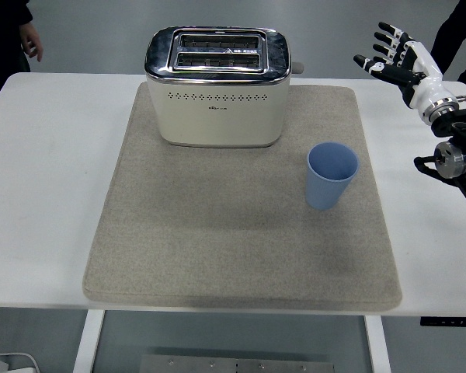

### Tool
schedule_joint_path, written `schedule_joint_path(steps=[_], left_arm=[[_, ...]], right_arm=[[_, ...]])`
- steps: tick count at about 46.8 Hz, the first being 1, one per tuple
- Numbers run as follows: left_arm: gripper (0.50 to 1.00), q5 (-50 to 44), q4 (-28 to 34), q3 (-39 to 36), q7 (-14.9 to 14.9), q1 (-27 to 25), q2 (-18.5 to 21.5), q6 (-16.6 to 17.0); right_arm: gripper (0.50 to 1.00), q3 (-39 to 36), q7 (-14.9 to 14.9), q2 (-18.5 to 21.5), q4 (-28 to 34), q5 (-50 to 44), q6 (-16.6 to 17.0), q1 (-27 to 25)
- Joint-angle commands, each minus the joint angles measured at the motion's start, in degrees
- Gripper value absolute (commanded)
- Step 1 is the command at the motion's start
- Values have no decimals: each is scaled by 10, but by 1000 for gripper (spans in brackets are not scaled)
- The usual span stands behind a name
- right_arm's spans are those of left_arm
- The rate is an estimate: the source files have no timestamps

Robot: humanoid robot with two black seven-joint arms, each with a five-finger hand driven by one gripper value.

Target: Put the water cup in front of the bread machine

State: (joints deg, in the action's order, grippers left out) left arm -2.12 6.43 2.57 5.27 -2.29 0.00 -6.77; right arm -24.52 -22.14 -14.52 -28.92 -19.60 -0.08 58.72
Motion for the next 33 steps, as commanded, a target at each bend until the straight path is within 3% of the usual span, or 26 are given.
schedule_joint_path(steps=[1,33], left_arm=[[1000,-1,0,1,1,0,0,0],[1000,-2,2,4,5,0,0,0]], right_arm=[[911,0,0,0,-1,0,-1,0],[913,0,1,-1,-10,0,3,2]])
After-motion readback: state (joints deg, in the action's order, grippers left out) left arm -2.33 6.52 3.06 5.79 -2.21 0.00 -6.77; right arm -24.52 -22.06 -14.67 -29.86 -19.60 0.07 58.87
